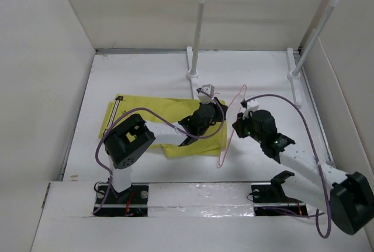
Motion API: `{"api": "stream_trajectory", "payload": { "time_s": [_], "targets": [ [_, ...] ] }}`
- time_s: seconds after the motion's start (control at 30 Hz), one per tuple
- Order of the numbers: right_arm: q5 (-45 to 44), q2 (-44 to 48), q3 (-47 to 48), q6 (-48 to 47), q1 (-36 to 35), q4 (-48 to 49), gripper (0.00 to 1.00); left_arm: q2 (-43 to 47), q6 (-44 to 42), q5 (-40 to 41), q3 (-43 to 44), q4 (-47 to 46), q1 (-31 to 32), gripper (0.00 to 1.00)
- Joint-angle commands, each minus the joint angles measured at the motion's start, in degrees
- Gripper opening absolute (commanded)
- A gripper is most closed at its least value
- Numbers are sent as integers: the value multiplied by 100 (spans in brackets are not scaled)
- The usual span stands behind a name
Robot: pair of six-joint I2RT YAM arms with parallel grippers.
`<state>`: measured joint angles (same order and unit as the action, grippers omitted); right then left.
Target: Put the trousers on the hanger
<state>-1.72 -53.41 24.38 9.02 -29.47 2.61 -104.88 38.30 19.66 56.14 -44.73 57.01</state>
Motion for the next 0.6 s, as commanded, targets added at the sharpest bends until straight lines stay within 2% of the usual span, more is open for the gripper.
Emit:
{"api": "stream_trajectory", "payload": {
  "time_s": [0.0, 0.03, 0.07, 0.17, 0.37, 0.47, 0.57],
  "targets": [
    [768, -746, 233, -67, 82, 862, 18, 179, 423, 108, -199, -694, 3, 0],
    [995, -933, 251, -49, 82, 1012, 25, 178, 467, 152, -269, -773, 3, 0],
    [1041, -1091, 269, 21, 82, 1239, 37, 170, 502, 265, -392, -887, 3, 0],
    [1191, -1654, 208, 231, 152, 1722, 48, 143, 573, 538, -568, -950, 3, 0],
    [1279, -2568, 128, 460, 214, 2348, 64, -32, 555, 627, -621, -941, 3, 0],
    [1200, -2701, 41, 548, 214, 2489, 69, -85, 538, 627, -657, -941, 3, 0],
    [1410, -2798, -3, 549, 267, 2612, 68, -111, 503, 600, -683, -950, 3, 0]
  ]
}}
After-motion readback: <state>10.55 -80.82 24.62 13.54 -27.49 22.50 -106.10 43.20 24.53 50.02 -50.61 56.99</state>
